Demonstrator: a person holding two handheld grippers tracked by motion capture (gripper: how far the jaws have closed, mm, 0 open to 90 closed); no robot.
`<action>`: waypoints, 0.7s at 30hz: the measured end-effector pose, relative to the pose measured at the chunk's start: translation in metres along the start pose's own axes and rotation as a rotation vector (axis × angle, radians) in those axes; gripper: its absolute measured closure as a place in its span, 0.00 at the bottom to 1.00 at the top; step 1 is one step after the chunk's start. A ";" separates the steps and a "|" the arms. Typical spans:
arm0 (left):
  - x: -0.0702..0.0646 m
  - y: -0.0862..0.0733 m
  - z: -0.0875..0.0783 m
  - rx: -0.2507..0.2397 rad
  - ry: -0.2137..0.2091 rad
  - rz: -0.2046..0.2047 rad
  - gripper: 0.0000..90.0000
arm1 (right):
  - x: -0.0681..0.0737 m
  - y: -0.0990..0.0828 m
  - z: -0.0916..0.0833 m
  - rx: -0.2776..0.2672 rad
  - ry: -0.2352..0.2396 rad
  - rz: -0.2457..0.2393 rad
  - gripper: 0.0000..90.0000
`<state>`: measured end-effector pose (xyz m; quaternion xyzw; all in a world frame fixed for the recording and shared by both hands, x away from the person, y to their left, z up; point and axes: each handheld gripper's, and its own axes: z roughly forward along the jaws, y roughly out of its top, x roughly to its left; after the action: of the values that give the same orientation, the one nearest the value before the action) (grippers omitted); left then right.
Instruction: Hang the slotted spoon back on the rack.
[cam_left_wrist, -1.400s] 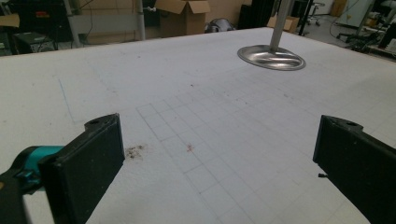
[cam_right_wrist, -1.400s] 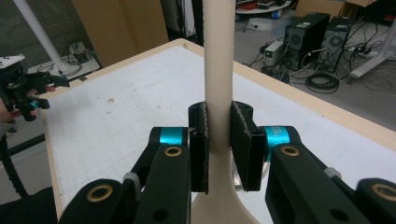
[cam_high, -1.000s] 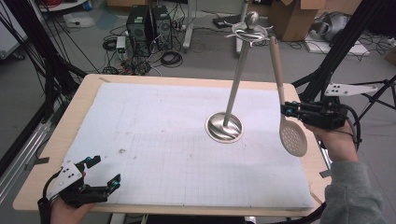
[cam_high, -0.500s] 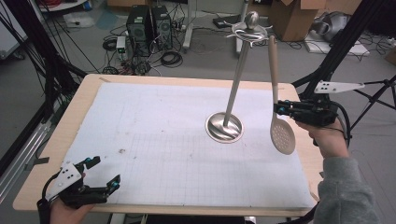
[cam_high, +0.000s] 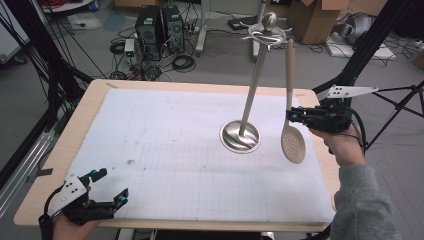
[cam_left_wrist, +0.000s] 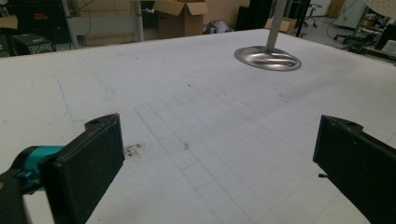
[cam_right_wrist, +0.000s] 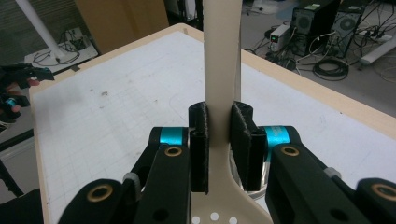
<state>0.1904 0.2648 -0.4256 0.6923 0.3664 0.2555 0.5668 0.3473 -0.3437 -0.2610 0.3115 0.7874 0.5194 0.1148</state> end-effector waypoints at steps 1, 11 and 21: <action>0.000 0.000 0.000 0.001 0.000 0.001 0.03 | 0.000 0.000 0.000 0.003 0.000 -0.001 0.87; -0.001 -0.001 -0.001 -0.002 0.009 0.004 0.03 | 0.000 0.001 0.007 0.007 -0.005 -0.002 0.87; -0.001 0.000 -0.004 -0.011 0.016 0.007 0.03 | 0.002 0.004 0.023 0.012 -0.021 -0.011 0.87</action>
<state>0.1866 0.2667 -0.4248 0.6882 0.3672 0.2652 0.5667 0.3586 -0.3245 -0.2669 0.3133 0.7910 0.5107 0.1238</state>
